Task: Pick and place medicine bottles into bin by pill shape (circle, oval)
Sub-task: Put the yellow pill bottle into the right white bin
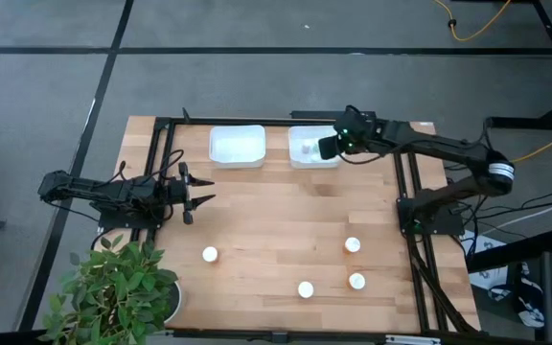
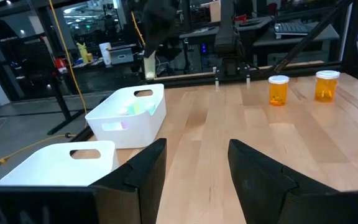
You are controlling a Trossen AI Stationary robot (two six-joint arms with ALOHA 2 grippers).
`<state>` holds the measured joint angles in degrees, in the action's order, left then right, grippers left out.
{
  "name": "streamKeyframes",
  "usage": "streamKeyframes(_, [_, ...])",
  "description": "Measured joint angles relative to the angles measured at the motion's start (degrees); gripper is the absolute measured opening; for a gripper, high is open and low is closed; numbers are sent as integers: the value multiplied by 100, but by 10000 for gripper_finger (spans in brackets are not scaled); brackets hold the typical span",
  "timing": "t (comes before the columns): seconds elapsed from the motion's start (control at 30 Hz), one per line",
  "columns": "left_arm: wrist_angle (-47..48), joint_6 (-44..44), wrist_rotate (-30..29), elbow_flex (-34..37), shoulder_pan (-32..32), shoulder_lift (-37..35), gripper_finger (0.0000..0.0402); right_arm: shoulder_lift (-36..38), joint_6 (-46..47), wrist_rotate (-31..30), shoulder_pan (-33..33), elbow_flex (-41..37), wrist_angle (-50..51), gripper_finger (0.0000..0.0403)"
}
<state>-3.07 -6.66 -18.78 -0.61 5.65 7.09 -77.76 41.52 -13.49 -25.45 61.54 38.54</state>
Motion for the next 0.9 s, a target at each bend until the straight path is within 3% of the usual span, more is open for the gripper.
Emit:
streamKeyframes(0.33, [2, -2, -1, 1, 0, 1, 166, -880, 2, 112, -177, -33, -74, 120])
streamKeyframes(0.9, [2, 4, -1, -1, 0, 2, 166, -1684, -273, -440, -172, -33, -734, 121])
